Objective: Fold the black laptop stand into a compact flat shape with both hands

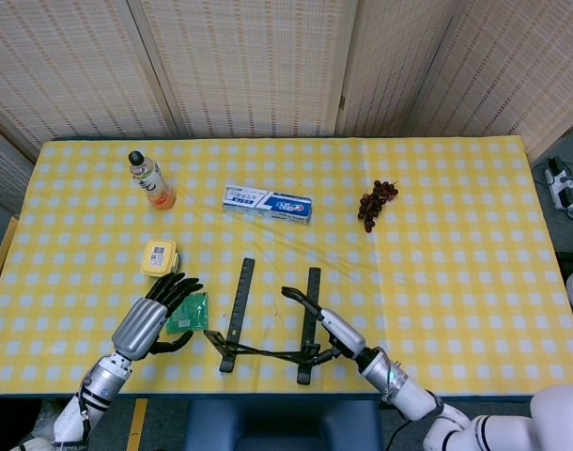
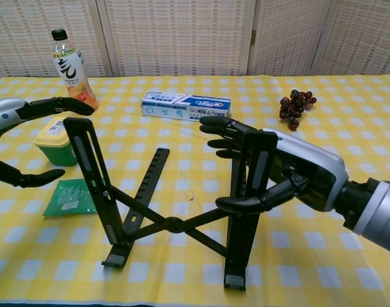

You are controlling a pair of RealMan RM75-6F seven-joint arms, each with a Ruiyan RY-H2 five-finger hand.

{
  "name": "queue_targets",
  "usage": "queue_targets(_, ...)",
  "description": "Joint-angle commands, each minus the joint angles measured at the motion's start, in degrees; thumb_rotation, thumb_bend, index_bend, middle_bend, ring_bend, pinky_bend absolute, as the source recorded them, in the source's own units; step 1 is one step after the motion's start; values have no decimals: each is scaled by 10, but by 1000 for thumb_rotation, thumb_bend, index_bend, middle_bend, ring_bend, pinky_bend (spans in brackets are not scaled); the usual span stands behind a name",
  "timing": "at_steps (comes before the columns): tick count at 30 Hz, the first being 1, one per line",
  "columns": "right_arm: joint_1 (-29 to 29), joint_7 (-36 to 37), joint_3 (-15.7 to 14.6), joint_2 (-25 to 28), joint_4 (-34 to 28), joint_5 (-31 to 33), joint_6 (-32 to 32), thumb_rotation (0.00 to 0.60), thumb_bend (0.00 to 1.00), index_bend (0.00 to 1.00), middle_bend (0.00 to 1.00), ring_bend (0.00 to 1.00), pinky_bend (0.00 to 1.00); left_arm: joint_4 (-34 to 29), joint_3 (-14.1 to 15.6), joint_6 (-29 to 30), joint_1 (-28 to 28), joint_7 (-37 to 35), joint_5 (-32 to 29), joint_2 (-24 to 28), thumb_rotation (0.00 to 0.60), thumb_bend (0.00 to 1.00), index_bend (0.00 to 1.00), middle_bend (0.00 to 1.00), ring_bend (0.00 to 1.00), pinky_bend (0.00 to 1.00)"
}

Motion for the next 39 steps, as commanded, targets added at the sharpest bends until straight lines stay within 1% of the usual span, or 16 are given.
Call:
queue_targets(1,-5,-16,21,-6,6,24,-4,600,261,0,0,0,0,1,0,2,1,-1,3,0,600,373,160,144,39,14)
queue_targets(4,-15,-19,43,-9,11,45,9,600,261,0,0,0,0,1,-1,5,2,-2,5,0,600,373,160,144,39,12)
queue_targets(8,-48,3,83,-17,8,85,56,600,261,0,0,0,0,2,-2,4,2,-9,9,1,600,374,160,144,39,5)
queue_targets(12,-79,0,106,-14,20,91,113,600,262,0,0,0,0,2,-5,3,0,-6,10,3,600,373,158,144,39,5)
queue_targets(13,-80,-5,119,-8,21,92,122,600,261,0,0,0,0,1,-6,2,-1,-5,10,4,600,373,158,144,38,4)
queue_targets(15,-88,-25,127,-2,28,86,145,600,261,0,0,0,0,-1,-9,-4,-4,-6,8,6,600,373,158,144,38,4)
queue_targets(16,-90,-38,124,2,32,77,153,600,261,0,0,0,0,-1,-10,-8,-7,-5,7,6,600,373,158,143,39,4)
queue_targets(19,-94,-69,104,28,30,43,159,600,261,0,0,0,0,6,-16,-31,-22,6,4,4,600,373,158,144,39,4)
queue_targets(22,-89,-122,75,66,14,-1,148,600,262,0,6,5,0,23,-28,-67,-48,31,-3,-2,600,374,158,144,42,6)
queue_targets(24,-85,-163,62,85,3,-23,142,600,261,17,59,46,0,37,-37,-86,-64,48,-7,-8,600,373,158,144,45,8)
queue_targets(25,-82,-192,56,95,-5,-36,139,600,261,37,93,70,0,47,-44,-97,-74,59,-10,-13,600,373,158,144,46,10)
queue_targets(26,-81,-213,53,102,-11,-44,135,600,260,91,157,119,0,54,-48,-104,-82,67,-11,-17,600,373,158,144,46,11)
queue_targets(29,-71,-281,43,123,-29,-65,117,600,261,233,300,238,6,84,-60,-128,-108,90,-13,-36,600,373,150,144,46,12)
queue_targets(32,-63,-346,39,131,-38,-72,92,600,261,343,396,333,65,125,-70,-153,-134,110,-17,-60,600,374,117,129,42,12)
queue_targets(36,-52,-417,39,127,-42,-65,56,600,262,438,482,408,132,182,-79,-169,-161,130,-20,-99,600,352,64,58,5,3)
queue_targets(39,-45,-444,41,111,-34,-63,43,600,261,465,531,451,192,227,-83,-171,-177,144,-18,-129,600,301,32,22,0,0)
